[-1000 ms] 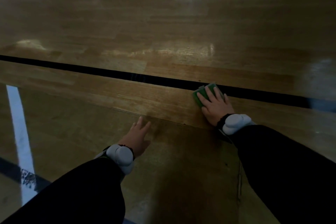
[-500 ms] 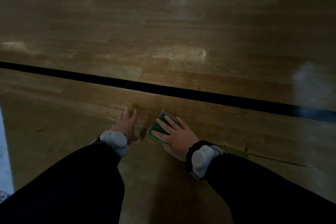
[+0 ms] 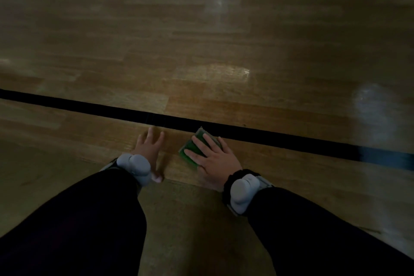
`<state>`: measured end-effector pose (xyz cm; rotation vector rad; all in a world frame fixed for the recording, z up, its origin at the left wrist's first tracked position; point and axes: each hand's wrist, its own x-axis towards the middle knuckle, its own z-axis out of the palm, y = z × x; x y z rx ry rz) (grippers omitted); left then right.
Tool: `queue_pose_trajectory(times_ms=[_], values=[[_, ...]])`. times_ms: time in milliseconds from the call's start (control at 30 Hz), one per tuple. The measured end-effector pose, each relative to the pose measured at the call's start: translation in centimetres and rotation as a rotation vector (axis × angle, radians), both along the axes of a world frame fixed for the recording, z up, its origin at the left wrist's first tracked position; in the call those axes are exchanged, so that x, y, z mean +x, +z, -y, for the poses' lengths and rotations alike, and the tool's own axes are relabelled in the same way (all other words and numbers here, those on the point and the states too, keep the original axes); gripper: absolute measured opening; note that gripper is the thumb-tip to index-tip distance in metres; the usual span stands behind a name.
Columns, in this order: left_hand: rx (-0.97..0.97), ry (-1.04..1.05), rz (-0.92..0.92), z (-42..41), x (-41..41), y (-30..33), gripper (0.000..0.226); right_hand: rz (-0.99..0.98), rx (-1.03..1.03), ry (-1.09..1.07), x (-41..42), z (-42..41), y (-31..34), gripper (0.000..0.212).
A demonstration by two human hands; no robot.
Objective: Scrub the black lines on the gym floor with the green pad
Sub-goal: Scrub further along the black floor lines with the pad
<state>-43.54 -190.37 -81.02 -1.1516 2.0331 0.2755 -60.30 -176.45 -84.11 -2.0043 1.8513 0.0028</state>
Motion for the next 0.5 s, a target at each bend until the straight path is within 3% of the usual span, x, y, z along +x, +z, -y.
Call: queue_pose_trajectory(times_ms=[300, 500], values=[[0.059, 0.036, 0.039, 3.3, -1.7, -0.4, 0.142, 0.006, 0.039, -0.089, -4.1, 5.4, -0.5, 0.052], [0.083, 0.013, 0.027, 3.6, -1.5, -0.5, 0.143, -0.029, 0.014, -0.183, -1.9, 5.6, -0.6, 0.054]])
